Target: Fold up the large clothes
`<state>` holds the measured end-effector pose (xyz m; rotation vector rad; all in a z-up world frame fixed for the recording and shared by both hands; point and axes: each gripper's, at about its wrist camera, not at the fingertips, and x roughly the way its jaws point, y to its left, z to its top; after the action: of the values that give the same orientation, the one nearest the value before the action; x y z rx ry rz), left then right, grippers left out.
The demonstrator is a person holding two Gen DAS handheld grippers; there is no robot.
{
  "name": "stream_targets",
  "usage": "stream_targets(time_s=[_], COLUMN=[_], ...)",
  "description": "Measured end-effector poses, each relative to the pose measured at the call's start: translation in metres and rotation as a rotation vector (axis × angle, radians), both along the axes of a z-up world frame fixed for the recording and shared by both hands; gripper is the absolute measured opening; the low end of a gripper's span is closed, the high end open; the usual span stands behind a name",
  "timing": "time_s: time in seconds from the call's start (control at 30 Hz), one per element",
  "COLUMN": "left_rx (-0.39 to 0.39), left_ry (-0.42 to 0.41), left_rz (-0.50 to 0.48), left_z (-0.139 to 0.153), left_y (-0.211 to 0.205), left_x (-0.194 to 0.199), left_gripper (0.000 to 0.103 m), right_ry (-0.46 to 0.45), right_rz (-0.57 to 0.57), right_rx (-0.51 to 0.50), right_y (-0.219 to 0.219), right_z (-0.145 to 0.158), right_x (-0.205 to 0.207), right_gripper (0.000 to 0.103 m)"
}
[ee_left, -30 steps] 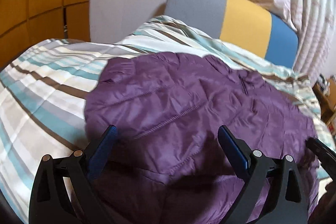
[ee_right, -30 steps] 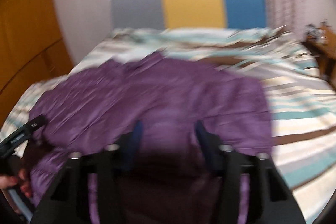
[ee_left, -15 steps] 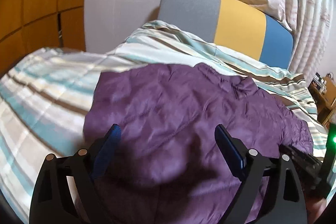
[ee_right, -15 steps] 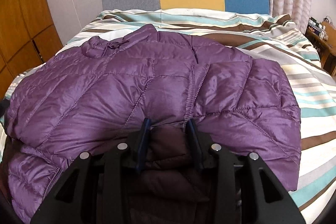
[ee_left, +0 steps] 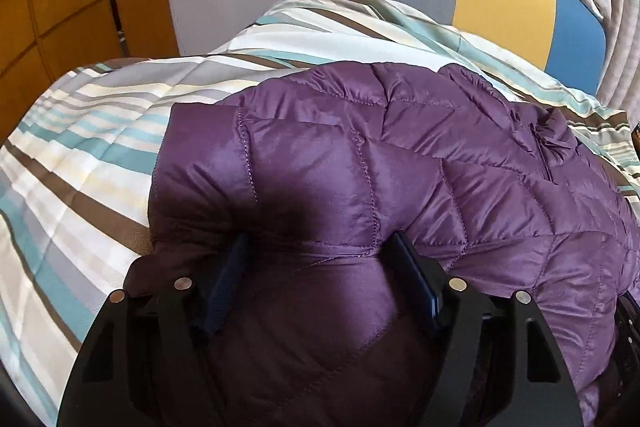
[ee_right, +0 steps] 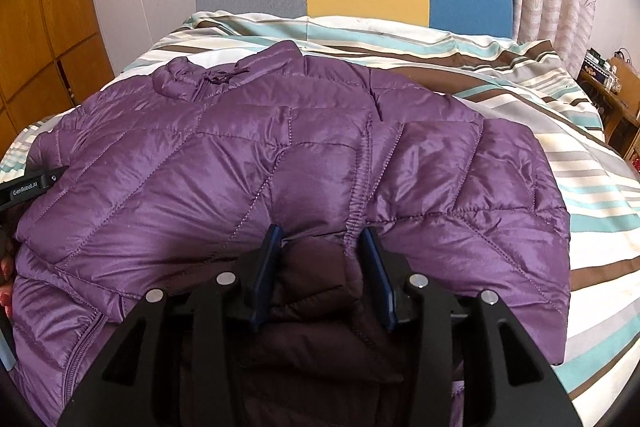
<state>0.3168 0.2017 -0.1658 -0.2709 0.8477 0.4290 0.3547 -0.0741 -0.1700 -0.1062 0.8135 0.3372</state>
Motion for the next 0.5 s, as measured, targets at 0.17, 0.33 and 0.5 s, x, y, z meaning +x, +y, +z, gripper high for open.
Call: stream_targets(time_s=[0.17,0.33,0.5], left_rx=[0.035,0.056,0.085], left_ry=[0.005,-0.138,-0.036], left_rz=[0.005,0.005,-0.065], left_z=[0.019,0.048,0.013], left_y=[-0.006,-0.032,-0.049], left_x=[-0.012,-0.036,-0.011], left_gripper=[0.091,0.096,0.096], right_ry=[0.000,0.000,-0.001], right_rz=[-0.001,-0.001,0.000], right_rx=[0.001,0.002,0.008], right_y=[0.000,0.000,-0.001], right_z=[0.000,0.000,0.000], right_x=[0.000,0.000,0.000], right_gripper=[0.042,0.042,0.042])
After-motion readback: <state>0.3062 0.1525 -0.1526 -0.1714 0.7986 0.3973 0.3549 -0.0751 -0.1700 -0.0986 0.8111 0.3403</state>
